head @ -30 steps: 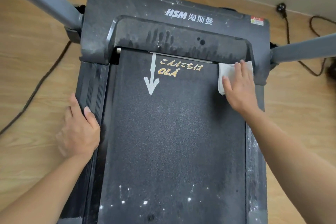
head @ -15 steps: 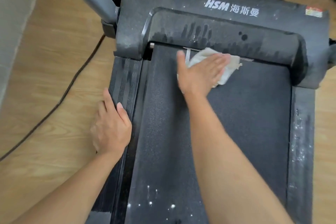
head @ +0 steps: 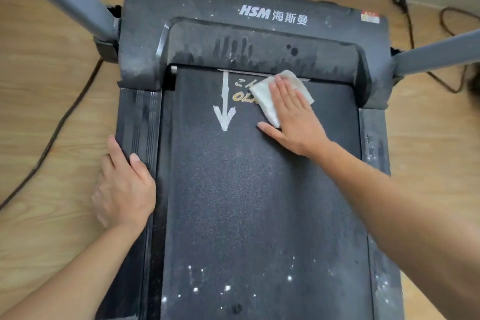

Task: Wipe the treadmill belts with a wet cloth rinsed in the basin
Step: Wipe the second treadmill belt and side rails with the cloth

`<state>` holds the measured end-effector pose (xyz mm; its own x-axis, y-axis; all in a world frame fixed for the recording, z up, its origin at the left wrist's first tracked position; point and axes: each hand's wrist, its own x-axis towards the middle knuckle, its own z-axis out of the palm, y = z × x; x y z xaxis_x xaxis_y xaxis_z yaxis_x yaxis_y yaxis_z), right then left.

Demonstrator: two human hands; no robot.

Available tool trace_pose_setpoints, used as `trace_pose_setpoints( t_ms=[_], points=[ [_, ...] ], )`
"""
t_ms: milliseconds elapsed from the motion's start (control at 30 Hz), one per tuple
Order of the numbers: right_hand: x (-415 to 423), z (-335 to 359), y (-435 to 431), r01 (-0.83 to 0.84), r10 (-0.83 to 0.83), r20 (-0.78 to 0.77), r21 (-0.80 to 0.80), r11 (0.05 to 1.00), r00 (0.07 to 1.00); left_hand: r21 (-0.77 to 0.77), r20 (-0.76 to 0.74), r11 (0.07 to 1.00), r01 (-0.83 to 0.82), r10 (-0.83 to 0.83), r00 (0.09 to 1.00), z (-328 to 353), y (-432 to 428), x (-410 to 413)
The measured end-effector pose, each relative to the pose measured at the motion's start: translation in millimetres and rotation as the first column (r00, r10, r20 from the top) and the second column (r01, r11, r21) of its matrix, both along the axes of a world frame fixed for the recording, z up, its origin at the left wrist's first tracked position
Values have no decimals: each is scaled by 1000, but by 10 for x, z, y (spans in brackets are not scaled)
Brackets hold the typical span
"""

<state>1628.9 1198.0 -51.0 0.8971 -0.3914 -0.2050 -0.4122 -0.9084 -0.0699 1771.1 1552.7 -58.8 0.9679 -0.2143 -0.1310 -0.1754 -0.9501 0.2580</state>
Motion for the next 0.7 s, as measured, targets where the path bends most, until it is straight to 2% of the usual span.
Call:
trace_pose_setpoints(
  t_ms=[67, 167, 267, 300, 367, 433, 533, 633, 700],
  points=[
    [-457, 30, -239, 268, -268, -3, 24, 963, 963, -5, 1, 1000, -6, 6, 1000, -16, 14, 13],
    [-717, 37, -332, 582, -586, 44, 79, 809, 809, -20, -12, 1000, 4, -5, 1000, -24, 11, 7],
    [-200, -2, -26, 780, -802, 63, 197, 594, 595, -14, -4, 1000, -1, 1, 1000, -14, 1, 14],
    [41, -26, 159, 792, -817, 68, 216, 572, 572, -18, -11, 1000, 1, -2, 1000, -16, 5, 18],
    [536, -74, 602, 716, -743, 94, 209, 666, 663, -30, -21, 1000, 0, 0, 1000, -22, 12, 31],
    [967, -95, 1098, 566, -593, 137, 191, 802, 794, -37, -21, 999, -6, 5, 1000, -32, 12, 31],
    [1290, -121, 1803, 318, -343, 164, 161, 934, 925, -62, -9, 998, -4, 3, 1000, -59, 30, 29],
    [1168, -139, 2101, 38, -51, 119, 102, 994, 992, -113, -42, 994, -9, 4, 999, -30, 42, 27],
    [943, -103, 1993, -175, 168, 93, 73, 982, 981, -121, -60, 993, -7, 0, 998, 33, 56, 17]
  ],
)
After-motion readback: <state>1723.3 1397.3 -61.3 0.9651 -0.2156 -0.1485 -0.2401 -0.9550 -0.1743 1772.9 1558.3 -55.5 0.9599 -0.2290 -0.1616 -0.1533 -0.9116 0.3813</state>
